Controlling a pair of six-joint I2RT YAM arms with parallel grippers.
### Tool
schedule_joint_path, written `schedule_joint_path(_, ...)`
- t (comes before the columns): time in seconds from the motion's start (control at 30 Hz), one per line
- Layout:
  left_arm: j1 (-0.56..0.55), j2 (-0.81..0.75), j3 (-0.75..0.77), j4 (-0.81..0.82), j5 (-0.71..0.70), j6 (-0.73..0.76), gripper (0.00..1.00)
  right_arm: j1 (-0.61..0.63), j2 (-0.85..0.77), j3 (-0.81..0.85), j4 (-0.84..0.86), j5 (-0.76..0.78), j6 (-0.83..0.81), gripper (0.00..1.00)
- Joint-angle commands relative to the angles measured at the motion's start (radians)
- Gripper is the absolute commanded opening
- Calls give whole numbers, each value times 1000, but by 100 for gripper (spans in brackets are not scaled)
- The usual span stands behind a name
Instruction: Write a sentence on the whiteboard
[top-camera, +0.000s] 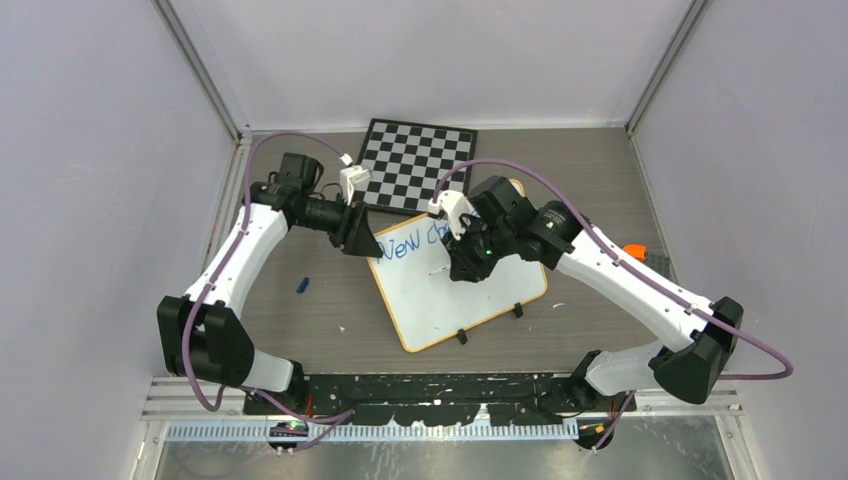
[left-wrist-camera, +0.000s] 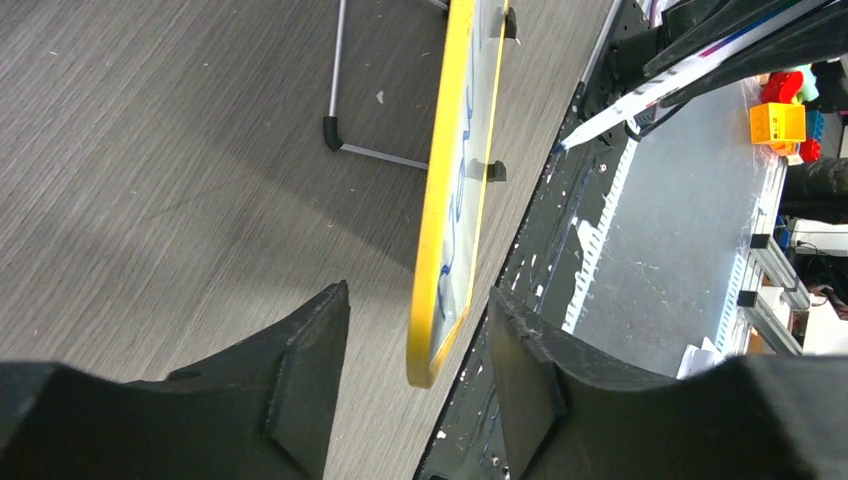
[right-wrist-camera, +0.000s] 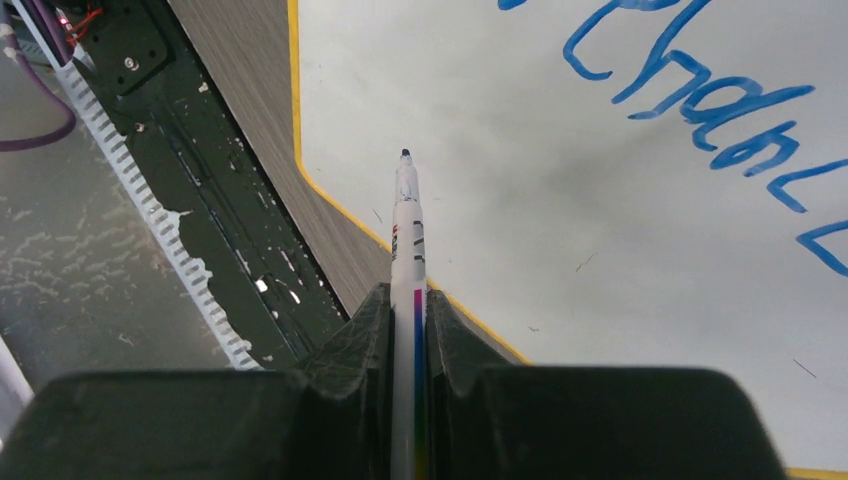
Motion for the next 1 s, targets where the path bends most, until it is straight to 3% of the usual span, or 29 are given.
schedule_joint_path(0.0, 0, -26, -5, 28, 42, -5, 51, 40, -19, -38, 179, 60, 38, 0)
schedule_joint_path(0.5, -1, -5, -18, 56, 27, -29, 0, 162, 22, -70, 272, 197, 41, 0)
schedule_joint_path(0.97, 0, 7, -28, 69, -16, -36, 0, 195, 13, -98, 224, 211, 12, 0)
